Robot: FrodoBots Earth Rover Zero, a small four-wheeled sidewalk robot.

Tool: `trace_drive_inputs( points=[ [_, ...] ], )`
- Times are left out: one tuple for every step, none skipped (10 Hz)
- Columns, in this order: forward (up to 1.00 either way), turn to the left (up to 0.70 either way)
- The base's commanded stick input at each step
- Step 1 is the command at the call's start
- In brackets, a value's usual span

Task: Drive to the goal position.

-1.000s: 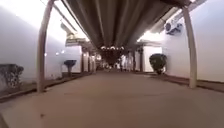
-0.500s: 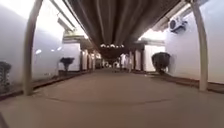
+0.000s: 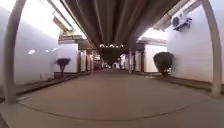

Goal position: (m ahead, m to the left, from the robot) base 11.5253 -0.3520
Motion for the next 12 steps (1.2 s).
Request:
trace_drive_inputs(
  points=[
    [0.85,0.0],
    [0.85,0.0],
    [0.85,0.0],
    [0.85,0.0],
    [0.85,0.0],
    [0.85,0.0],
    [0.85,0.0],
    [0.85,0.0],
    [0.85,0.0],
    [0.85,0.06],
    [0.85,0.18],
    [0.85,0.31]
  ],
)
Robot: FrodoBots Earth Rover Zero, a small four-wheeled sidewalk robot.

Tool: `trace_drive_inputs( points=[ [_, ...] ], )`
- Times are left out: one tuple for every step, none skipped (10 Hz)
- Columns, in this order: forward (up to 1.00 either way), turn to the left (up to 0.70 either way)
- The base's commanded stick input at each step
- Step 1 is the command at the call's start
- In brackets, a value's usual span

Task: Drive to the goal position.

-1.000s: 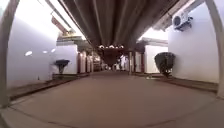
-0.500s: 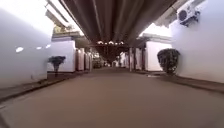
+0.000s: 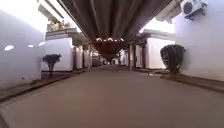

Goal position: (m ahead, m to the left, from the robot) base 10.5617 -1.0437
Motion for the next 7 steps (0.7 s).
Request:
trace_drive_inputs(
  points=[
    [0.85,0.24],
    [0.85,0.11],
    [0.85,0.0],
    [0.85,0.0],
    [0.85,0.0],
    [0.85,0.0],
    [0.85,0.0]
  ],
)
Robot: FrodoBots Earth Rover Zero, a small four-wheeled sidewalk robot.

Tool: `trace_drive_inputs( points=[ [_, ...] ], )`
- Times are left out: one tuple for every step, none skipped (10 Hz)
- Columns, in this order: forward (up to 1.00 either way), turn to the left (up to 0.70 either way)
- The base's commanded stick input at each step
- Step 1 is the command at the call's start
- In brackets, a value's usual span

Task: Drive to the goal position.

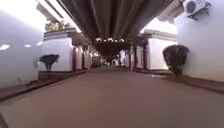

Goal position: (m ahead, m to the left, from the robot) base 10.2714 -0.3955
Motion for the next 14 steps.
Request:
trace_drive_inputs(
  points=[
    [0.85,0.0],
    [0.85,0.0],
    [0.85,0.0],
    [0.57,0.0],
    [0.19,0.0],
    [-0.73,0.0],
    [-0.85,0.0],
    [-0.85,0.0],
    [-0.18,0.0],
    [0.77,0.0],
    [0.85,0.0],
    [0.85,0.0],
    [0.85,0.0],
    [0.85,0.0]
  ],
)
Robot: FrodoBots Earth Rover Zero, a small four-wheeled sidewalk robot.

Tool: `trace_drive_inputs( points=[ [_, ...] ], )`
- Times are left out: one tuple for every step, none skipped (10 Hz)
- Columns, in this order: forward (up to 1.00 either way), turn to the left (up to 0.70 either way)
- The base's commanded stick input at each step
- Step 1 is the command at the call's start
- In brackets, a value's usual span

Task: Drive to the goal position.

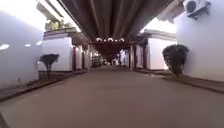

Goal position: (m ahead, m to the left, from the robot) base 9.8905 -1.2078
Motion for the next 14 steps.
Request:
trace_drive_inputs(
  points=[
    [0.85,0.0],
    [0.85,0.0],
    [0.85,0.0],
    [0.85,0.0],
    [0.85,0.0],
    [0.85,0.0],
    [0.85,0.0],
    [0.85,0.0],
    [0.85,0.0],
    [0.85,0.0],
    [0.85,0.0],
    [0.85,0.0],
    [0.85,0.0],
    [0.85,0.0]
  ],
)
